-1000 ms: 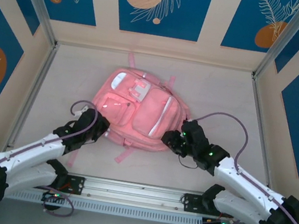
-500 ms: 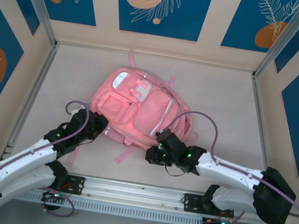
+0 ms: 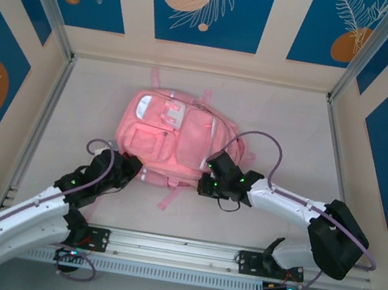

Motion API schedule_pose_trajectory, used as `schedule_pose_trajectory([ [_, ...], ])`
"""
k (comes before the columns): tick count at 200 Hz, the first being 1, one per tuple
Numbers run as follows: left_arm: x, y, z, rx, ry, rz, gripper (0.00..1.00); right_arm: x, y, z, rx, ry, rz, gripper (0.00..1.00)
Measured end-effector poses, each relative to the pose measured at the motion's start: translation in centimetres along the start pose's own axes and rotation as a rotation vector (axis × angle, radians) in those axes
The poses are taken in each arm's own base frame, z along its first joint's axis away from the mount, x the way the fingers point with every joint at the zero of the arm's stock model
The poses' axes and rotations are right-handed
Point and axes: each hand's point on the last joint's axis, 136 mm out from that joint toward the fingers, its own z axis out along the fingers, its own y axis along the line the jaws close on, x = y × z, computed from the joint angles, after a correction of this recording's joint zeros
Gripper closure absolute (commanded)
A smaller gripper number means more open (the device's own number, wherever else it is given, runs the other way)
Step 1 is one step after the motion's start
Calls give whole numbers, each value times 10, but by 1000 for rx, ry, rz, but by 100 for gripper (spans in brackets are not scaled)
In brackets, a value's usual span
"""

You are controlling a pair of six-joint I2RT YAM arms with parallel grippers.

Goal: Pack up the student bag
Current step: Zip the student bag at the center of the table.

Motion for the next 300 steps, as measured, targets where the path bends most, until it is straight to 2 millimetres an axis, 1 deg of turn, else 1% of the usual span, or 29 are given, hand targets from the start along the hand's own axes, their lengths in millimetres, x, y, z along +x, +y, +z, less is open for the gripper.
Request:
schedule_pose_trajectory([
  [19, 5, -1, 0, 1, 0, 12, 100, -1, 0, -8, -32, -36, -26, 81],
  [27, 7, -1, -1, 1, -1, 17, 100, 2, 4, -13, -64, -59, -52, 77],
  [36, 9, -1, 0, -1, 2, 24, 100, 8, 12, -18, -102, -85, -103, 72],
  [55, 14, 2, 2, -14, 10, 40, 100, 26, 39, -26, -184, -139, -246, 61],
  [64, 15, 3, 3, -22, 10, 47, 100, 35, 48, -27, -208, -158, -309, 59],
  [74, 18, 4, 5, -30, 11, 56, 100, 42, 52, -26, -221, -178, -354, 58],
  [86, 21, 5, 7, -43, 13, 70, 100, 49, 51, -22, -222, -209, -385, 59],
  [109, 27, 1, 9, -48, 23, 94, 100, 60, 37, -10, -178, -227, -411, 59],
  [137, 29, -2, 7, -40, 22, 101, 100, 57, 33, 4, -124, -226, -406, 59],
  [170, 28, -6, 6, -29, 19, 100, 100, 58, 34, 26, -88, -203, -396, 58],
  [195, 29, -13, 4, -16, 23, 101, 100, 56, 38, 42, -66, -186, -387, 58],
  [211, 31, -16, 3, -11, 29, 103, 100, 50, 46, 48, -71, -195, -377, 60],
  [222, 33, -16, 3, -11, 33, 107, 100, 43, 52, 50, -78, -207, -367, 65],
  [241, 34, -16, 3, -12, 37, 110, 100, 32, 58, 53, -83, -222, -339, 81],
  [265, 33, -18, 2, -5, 29, 108, 100, 30, 54, 53, -75, -217, -320, 100],
  [282, 32, -20, -1, 8, 28, 103, 100, 29, 56, 51, -85, -221, -309, 100],
  [300, 29, -23, -6, 24, 18, 96, 100, 28, 59, 43, -106, -233, -302, 100],
])
